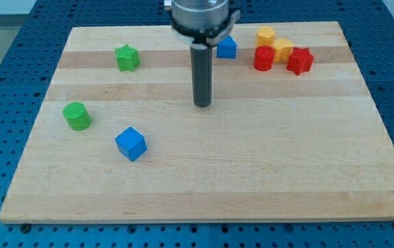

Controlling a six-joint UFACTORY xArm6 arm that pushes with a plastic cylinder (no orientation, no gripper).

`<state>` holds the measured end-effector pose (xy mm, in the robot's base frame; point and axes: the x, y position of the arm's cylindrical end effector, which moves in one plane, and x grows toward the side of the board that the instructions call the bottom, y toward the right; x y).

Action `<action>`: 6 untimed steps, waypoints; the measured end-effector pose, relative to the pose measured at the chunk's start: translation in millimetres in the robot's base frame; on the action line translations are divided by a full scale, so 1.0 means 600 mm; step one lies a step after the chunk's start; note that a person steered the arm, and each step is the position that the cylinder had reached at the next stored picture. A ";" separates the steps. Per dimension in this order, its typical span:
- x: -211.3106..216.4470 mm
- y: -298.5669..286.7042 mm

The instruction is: Push the green circle in between the green star and blue cube

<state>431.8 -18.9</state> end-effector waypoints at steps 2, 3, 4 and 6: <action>0.025 -0.208; 0.066 -0.236; 0.089 -0.351; 0.033 -0.272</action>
